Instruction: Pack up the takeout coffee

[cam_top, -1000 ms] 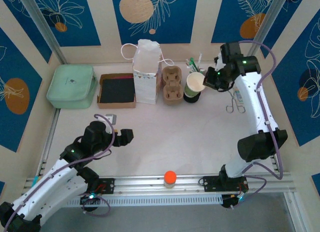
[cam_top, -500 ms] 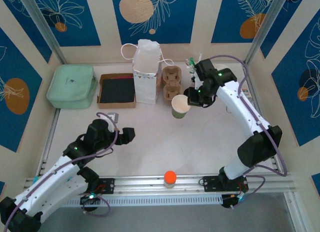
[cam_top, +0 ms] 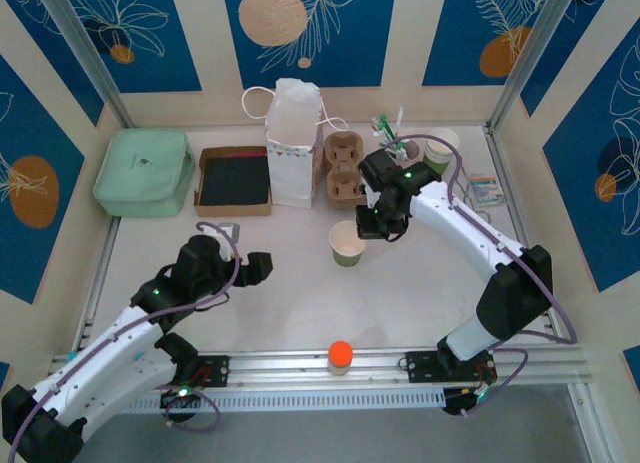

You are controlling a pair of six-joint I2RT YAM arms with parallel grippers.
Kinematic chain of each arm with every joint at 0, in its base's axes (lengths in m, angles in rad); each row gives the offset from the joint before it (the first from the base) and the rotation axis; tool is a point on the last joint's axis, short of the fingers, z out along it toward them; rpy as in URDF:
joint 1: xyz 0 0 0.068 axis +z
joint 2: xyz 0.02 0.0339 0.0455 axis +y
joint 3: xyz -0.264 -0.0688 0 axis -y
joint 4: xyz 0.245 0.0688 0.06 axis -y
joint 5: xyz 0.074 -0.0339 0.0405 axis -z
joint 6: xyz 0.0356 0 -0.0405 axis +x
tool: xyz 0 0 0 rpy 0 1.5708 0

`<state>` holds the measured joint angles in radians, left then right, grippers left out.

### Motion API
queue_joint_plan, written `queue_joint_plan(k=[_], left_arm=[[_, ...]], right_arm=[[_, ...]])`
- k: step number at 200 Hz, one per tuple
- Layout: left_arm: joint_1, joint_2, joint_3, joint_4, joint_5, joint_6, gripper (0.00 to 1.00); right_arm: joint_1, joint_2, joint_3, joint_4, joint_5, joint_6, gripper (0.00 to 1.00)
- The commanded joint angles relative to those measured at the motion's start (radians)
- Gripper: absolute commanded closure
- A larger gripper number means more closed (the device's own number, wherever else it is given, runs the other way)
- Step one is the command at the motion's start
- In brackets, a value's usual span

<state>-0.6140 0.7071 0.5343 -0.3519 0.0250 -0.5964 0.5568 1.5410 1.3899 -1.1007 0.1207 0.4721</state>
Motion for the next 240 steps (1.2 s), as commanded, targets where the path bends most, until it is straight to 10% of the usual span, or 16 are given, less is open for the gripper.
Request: queue_joint_plan(k=[1,240], left_arm=[[-0.010,0.003,0.026,0.028,0.015,-0.003,0.06],[-0.010,0.014,0.033,0.031,0.011,-0.003,0.06]], right_arm=[[0.019,-0.004,-0.033,0.023,0.016,0.029,0.95],[0.163,-0.009,-0.158,0.119,-0.030,0.079,0.85]])
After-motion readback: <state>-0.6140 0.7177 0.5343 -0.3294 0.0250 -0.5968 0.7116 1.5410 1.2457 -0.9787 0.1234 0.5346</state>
